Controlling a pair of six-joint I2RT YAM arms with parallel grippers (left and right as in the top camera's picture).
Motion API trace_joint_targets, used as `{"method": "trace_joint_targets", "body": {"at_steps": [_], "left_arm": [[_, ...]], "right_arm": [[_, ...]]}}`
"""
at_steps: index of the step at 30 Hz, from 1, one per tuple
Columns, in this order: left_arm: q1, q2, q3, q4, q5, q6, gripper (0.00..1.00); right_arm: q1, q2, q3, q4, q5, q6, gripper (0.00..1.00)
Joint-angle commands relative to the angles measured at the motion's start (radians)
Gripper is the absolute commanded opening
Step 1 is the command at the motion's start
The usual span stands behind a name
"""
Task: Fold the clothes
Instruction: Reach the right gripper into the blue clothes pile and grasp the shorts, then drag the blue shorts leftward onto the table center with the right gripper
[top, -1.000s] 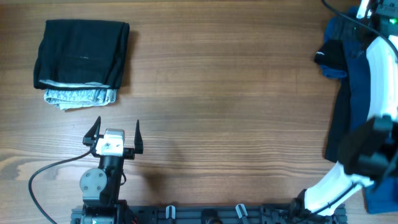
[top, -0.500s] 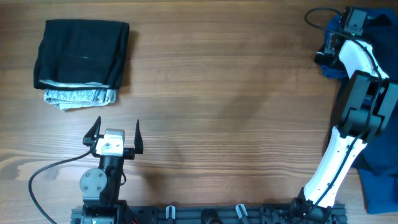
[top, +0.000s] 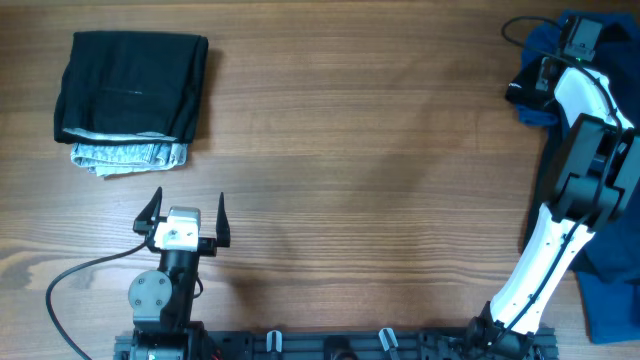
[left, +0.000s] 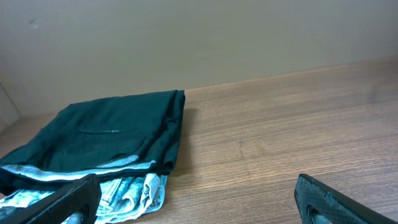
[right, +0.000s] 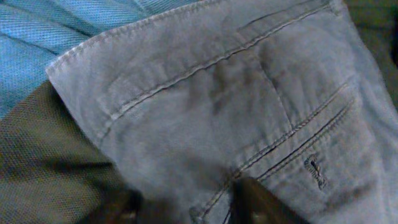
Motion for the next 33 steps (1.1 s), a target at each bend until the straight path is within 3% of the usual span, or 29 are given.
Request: {"method": "trace_joint_targets", "body": {"at_steps": [1, 2, 11, 14, 19, 21, 26, 33], "left_arm": [[0.004, -0.007, -0.007, 0.002, -0.01, 0.013, 1.0], [0.004, -0.007, -0.007, 0.002, -0.01, 0.013, 1.0], [0.004, -0.007, -0.007, 0.002, -0.01, 0.013, 1.0], [0.004, -0.007, -0.007, 0.002, -0.01, 0.013, 1.0], [0.004, -0.007, -0.007, 0.002, -0.01, 0.013, 1.0], [0.004, -0.007, -0.007, 0.002, -0.01, 0.013, 1.0], [0.004, -0.007, -0.007, 0.002, -0.01, 0.013, 1.0], [0.004, -0.007, -0.007, 0.002, -0.01, 0.013, 1.0]], "right_arm": [[-0.006, 0.027, 0.017, -0.005, -0.044, 0.001, 0.12], [-0.006, 0.026, 0.017, -0.002, -0.039, 0.002, 0.04], [0.119, -0.186, 0.018, -0.056, -0.014, 0.005, 0.04], [0.244, -0.214, 0.018, -0.128, -0.125, 0.031, 0.08], [0.525, -0.211, 0.015, -0.235, -0.414, 0.22, 0.09], [0.626, -0.201, 0.015, -0.227, -0.437, 0.289, 0.14], [0.887, -0.134, 0.014, -0.082, -0.437, 0.298, 0.14], [1.03, -0.117, 0.014, -0.079, -0.452, 0.29, 0.16]]}}
